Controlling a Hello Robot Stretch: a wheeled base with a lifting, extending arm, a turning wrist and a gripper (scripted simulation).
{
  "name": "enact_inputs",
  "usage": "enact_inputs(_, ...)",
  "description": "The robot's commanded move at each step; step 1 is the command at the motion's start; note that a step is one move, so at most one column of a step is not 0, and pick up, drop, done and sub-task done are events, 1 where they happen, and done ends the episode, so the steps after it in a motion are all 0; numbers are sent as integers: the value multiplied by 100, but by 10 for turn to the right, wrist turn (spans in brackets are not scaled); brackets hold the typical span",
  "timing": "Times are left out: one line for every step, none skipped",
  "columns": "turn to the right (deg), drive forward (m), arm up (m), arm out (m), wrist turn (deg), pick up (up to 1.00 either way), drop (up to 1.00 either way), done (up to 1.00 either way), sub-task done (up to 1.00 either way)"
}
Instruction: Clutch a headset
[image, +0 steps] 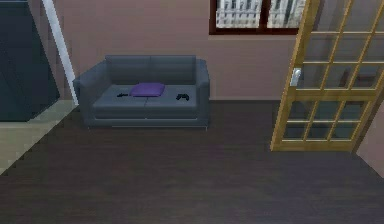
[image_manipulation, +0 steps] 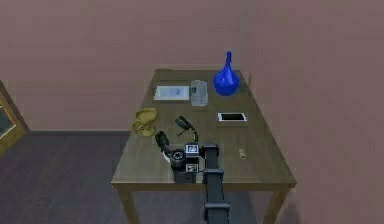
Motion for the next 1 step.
enact_inputs(0, 0, 0, 0, 0, 0, 0, 100, 0)
